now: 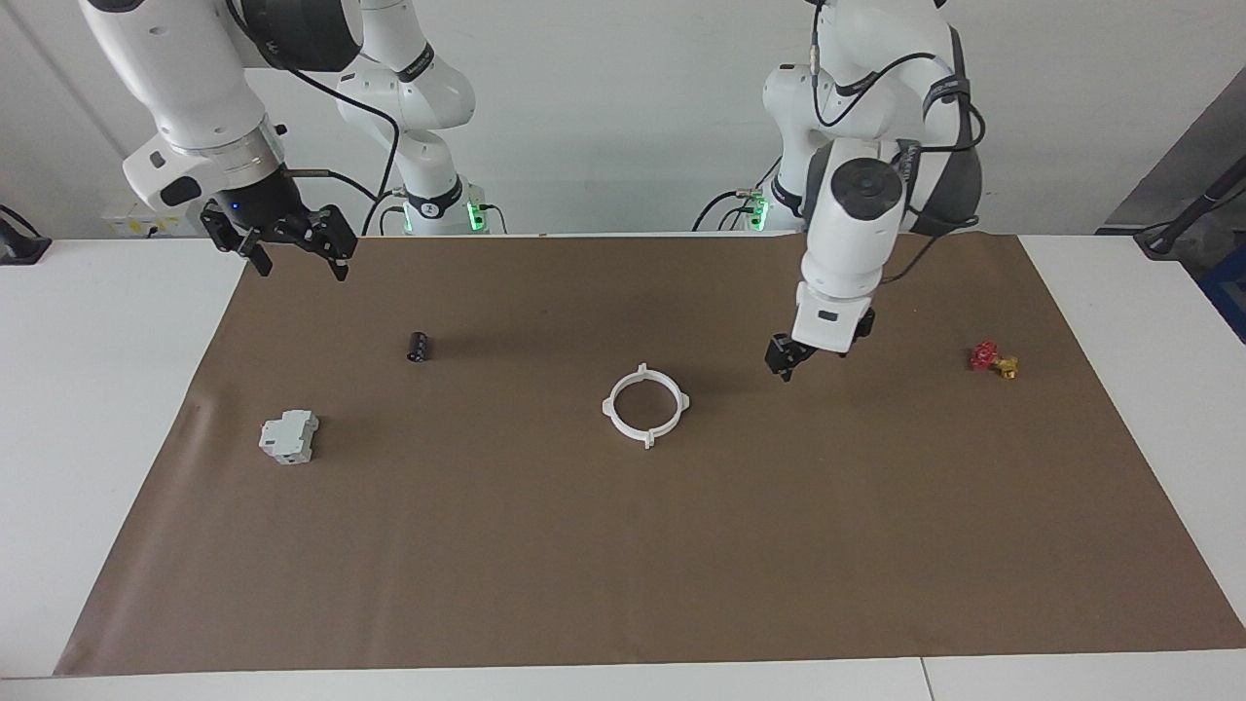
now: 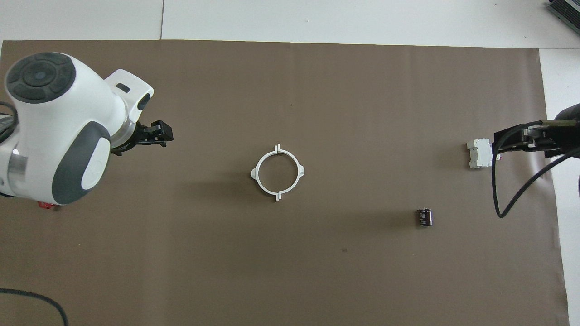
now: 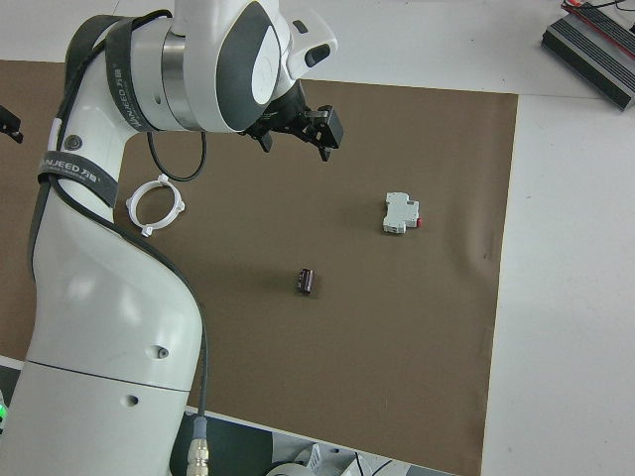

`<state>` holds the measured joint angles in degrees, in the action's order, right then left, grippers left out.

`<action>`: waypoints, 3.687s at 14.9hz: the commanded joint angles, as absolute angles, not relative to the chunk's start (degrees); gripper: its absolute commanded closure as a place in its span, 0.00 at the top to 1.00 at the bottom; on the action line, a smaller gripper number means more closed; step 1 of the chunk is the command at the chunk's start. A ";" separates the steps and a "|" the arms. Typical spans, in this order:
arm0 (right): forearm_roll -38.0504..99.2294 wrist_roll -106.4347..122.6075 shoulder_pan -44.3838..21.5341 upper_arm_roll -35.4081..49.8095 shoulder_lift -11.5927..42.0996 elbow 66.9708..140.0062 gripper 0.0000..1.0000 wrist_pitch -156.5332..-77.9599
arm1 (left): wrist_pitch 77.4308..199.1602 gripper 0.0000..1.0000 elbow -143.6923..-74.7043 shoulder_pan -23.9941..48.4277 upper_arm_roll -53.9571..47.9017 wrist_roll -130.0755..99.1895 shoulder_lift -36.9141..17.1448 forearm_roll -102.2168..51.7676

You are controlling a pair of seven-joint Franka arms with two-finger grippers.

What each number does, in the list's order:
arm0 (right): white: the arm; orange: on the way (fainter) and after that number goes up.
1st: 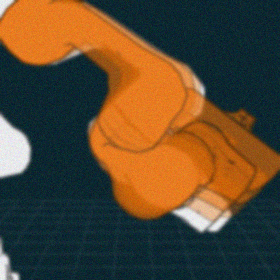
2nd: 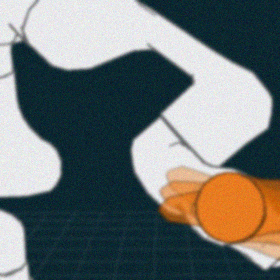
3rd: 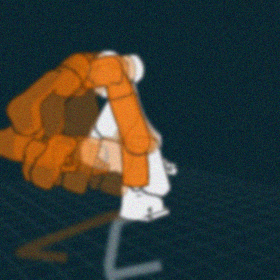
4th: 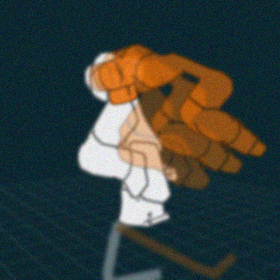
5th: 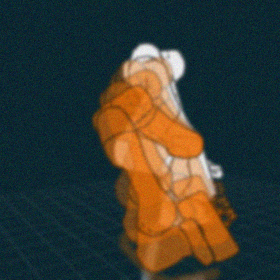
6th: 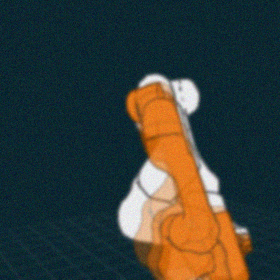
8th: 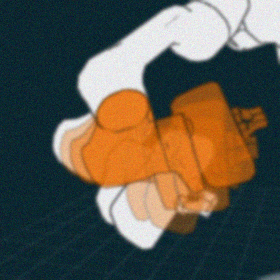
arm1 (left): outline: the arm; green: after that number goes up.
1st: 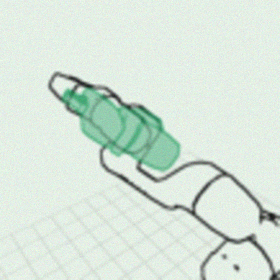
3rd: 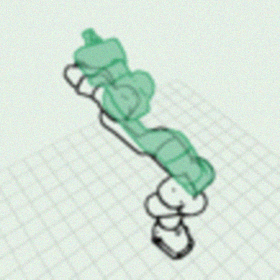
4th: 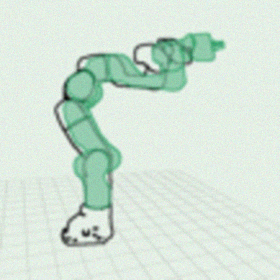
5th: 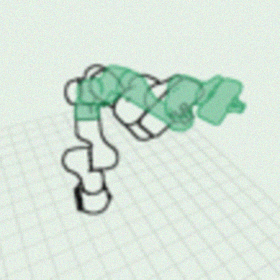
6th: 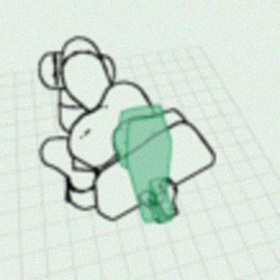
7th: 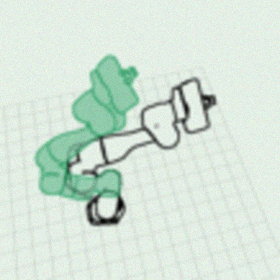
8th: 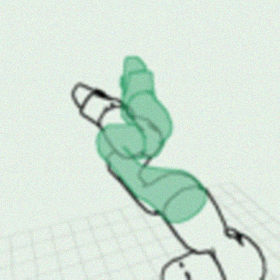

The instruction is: Assemble drain pipe with both arms

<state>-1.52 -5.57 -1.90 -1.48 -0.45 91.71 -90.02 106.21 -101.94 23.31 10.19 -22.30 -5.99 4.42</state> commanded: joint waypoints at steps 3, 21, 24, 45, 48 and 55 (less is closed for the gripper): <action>-1.41 -4.57 -1.41 -1.32 -0.26 91.14 1.00 -89.03 | 105.20 1.00 -102.39 16.97 10.46 -9.15 -2.46 4.84; -1.41 -4.57 -1.41 -1.32 -0.26 91.14 1.00 -89.03 | 95.13 1.00 -94.69 12.92 9.50 3.69 -1.06 3.52; -1.41 -4.57 -1.41 -1.32 -0.26 91.14 1.00 -89.03 | 86.34 1.00 -88.61 13.10 7.13 3.60 0.34 3.51; -1.41 -4.57 -1.41 -1.32 -0.26 91.14 1.00 -89.03 | 86.92 1.00 -88.94 11.34 5.80 6.15 -1.23 -1.67; -1.41 -4.57 -1.41 -1.32 -0.26 91.14 1.00 -89.03 | 87.10 1.00 -88.95 11.16 5.89 6.24 -1.23 -1.67; -1.32 -4.57 -1.41 -1.32 -0.26 91.14 1.00 -89.03 | 94.11 1.00 -94.11 11.16 6.06 6.24 0.78 -1.67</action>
